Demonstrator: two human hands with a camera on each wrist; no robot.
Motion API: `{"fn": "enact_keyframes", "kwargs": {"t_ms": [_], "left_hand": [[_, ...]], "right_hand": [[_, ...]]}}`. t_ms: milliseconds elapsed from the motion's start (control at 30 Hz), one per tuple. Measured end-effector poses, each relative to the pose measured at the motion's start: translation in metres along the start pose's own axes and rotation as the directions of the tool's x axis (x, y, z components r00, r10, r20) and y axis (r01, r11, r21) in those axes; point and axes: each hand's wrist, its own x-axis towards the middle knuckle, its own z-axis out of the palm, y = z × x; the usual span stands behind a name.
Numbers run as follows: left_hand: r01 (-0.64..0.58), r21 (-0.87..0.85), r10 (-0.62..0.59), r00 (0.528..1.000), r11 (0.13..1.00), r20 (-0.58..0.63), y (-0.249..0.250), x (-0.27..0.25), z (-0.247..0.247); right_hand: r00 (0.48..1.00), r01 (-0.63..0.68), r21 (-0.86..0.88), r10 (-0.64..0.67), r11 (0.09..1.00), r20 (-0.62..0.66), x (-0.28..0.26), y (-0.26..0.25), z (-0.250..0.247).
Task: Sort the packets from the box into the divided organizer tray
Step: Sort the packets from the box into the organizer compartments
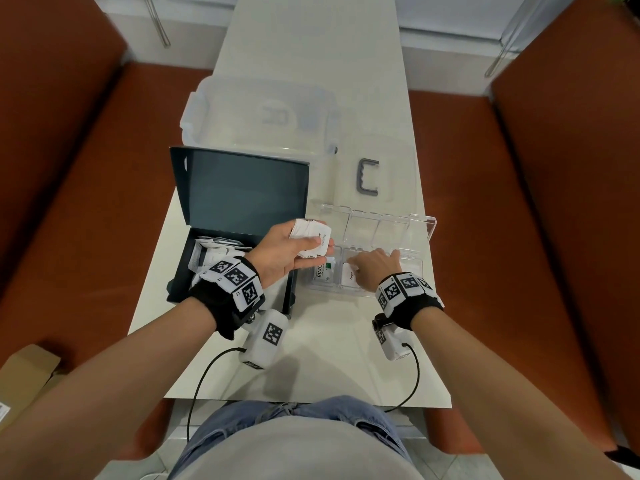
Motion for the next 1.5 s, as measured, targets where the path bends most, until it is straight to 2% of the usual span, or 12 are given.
{"fn": "enact_keyframes", "kwargs": {"t_ms": [100,233,367,500,700,933,1133,1267,1500], "left_hand": [[0.009,-0.003,-0.009,1.000,1.000,0.003,0.001,0.000,-0.001],[0.044,-0.053,-0.044,0.999,0.998,0.013,0.002,-0.002,-0.001],[0.102,-0.127,-0.097,0.994,0.987,0.045,0.005,-0.003,0.005],[0.116,-0.136,-0.105,0.991,0.984,0.085,0.007,-0.004,0.013],[0.068,-0.128,-0.063,0.997,0.989,0.044,0.007,-0.002,0.020],[0.010,-0.136,-0.007,1.000,0.991,0.023,0.002,-0.002,0.016],[0.009,-0.124,-0.007,1.000,0.992,0.019,-0.001,-0.002,0.018],[0.022,-0.126,-0.018,0.999,0.992,0.032,0.000,-0.003,0.021],[0.022,-0.111,-0.017,0.999,0.994,0.042,-0.001,-0.003,0.024]], "right_hand": [[1.000,0.019,0.073,-0.018,0.997,-0.013,-0.004,0.005,-0.007],[0.981,0.071,0.292,-0.013,0.954,-0.195,-0.012,0.020,-0.025],[0.951,0.158,0.573,0.033,0.804,-0.308,-0.023,0.027,-0.046],[0.916,0.275,0.677,0.027,0.683,-0.400,-0.033,0.016,-0.060],[0.923,0.286,0.761,0.045,0.583,-0.381,-0.035,0.005,-0.061],[0.917,0.245,0.856,0.178,0.454,-0.357,-0.034,0.016,-0.055],[0.938,0.244,0.900,0.150,0.360,-0.314,-0.037,0.012,-0.053],[0.938,0.240,0.911,0.161,0.335,-0.306,-0.037,0.006,-0.055],[0.946,0.202,0.913,0.170,0.353,-0.275,-0.035,0.003,-0.056]]}}
